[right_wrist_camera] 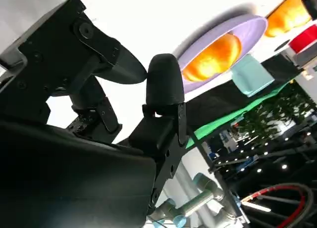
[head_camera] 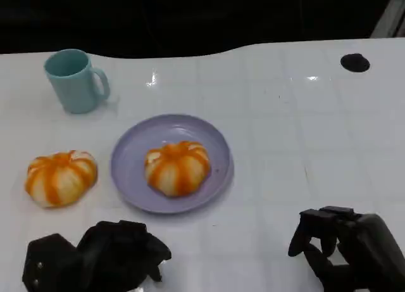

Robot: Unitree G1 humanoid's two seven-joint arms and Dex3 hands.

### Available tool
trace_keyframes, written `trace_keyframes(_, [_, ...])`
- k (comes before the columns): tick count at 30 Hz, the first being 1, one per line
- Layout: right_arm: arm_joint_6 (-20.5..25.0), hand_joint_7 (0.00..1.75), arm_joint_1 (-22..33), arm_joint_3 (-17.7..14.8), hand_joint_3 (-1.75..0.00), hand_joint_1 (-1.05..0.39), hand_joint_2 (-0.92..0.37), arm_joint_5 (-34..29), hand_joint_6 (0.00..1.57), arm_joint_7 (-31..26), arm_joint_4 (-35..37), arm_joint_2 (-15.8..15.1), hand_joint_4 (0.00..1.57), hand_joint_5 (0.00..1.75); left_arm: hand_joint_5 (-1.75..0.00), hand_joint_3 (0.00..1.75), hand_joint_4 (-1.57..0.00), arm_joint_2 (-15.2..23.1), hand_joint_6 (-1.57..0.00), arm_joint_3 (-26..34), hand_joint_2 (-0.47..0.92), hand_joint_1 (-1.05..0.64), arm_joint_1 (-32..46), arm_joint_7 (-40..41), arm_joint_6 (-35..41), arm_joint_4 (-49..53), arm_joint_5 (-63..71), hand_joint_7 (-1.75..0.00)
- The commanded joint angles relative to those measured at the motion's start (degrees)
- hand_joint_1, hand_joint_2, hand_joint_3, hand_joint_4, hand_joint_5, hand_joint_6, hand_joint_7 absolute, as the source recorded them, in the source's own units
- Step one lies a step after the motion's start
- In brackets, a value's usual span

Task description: Grasp the bread from the table and place it into the plate.

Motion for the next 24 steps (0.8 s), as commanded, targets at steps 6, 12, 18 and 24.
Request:
trace_keyframes(6, [1.17,1.44,-1.81,0.11,-1.36,-0.13,-0.28,0.35,0.8,-0.25,2.34,-0.23,0.92,1.75,-1.51,0.32,-0.89,1.02,-1.46,0.72,0.6,-1.05,-1.36,-0.64,0.08,2.91,-0.41,-0.52])
trace_keyframes(12, [0.55,1.44,-2.01,0.21,-1.38,-0.12,-0.27,1.5,0.81,0.22,3.15,-0.04,0.92,1.75,-1.52,0.32,-0.89,1.08,-1.46,0.75,0.6,-1.05,-1.52,-0.4,-0.15,3.25,-0.24,-0.52])
trace_keyframes(18, [0.21,1.44,-2.03,0.45,-1.39,-0.12,-0.27,0.72,0.82,-0.58,3.0,-0.31,0.91,1.75,-1.52,0.32,-0.9,0.98,-1.46,0.65,0.6,-1.05,-1.39,-0.49,-0.25,2.97,-0.31,-0.53])
trace_keyframes(24, [-0.22,1.45,-2.49,0.6,-1.39,-0.13,-0.26,0.54,0.82,-1.17,4.0,-0.29,0.92,1.75,-1.52,0.32,-0.89,1.03,-1.46,0.53,0.61,-1.05,-1.5,-0.34,-0.07,2.91,-0.11,-0.53])
